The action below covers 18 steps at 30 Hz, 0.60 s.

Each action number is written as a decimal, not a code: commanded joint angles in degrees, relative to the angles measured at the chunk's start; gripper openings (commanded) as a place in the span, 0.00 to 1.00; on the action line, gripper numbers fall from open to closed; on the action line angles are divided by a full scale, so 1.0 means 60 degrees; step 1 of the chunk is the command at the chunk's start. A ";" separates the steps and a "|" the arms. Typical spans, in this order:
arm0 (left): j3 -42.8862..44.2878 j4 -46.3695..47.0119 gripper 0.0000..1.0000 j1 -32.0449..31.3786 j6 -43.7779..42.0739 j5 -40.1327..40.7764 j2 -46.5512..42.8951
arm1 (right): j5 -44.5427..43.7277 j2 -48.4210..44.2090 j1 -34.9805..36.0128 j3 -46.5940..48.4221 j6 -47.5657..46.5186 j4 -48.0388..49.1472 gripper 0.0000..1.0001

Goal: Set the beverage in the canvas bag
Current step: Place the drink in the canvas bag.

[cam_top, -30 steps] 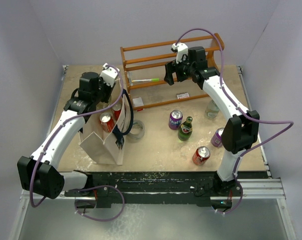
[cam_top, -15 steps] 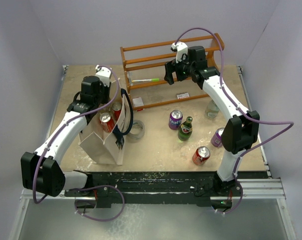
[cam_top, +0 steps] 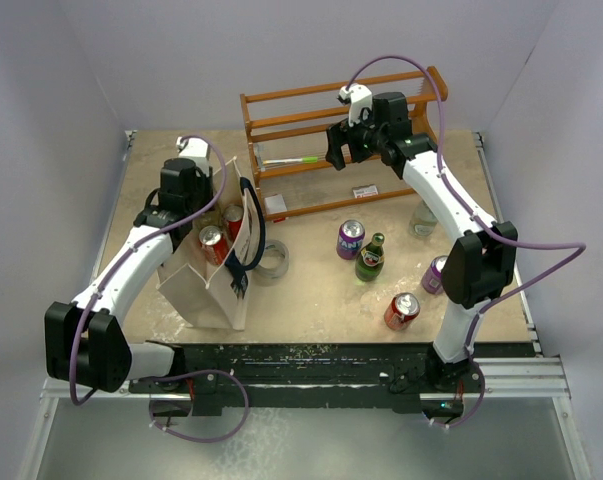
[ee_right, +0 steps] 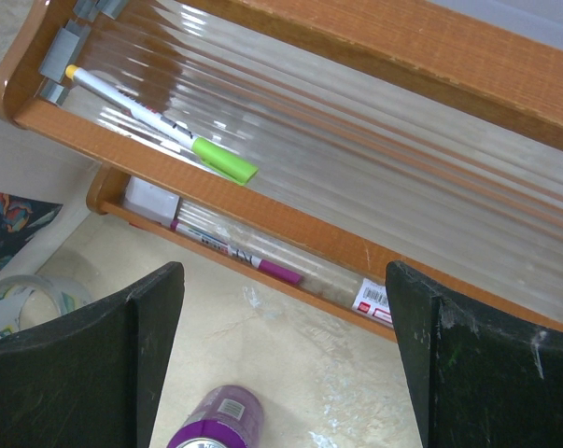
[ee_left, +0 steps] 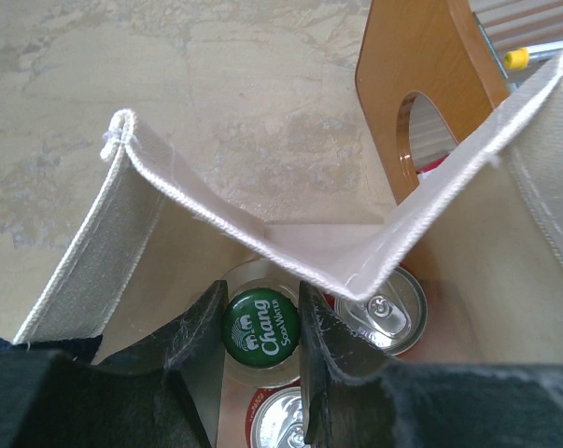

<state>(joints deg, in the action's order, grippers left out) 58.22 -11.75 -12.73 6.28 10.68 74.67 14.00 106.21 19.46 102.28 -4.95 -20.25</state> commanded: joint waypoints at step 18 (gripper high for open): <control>-0.1393 0.1370 0.18 0.0174 -0.0464 -0.0728 -0.0561 | -0.0092 -0.0708 0.0124 0.0140 -0.0156 0.0314 0.90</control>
<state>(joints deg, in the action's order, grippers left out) 50.85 -7.18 -12.01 7.20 7.97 73.82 14.00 105.89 19.68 102.28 -5.13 -20.23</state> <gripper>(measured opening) 0.342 0.897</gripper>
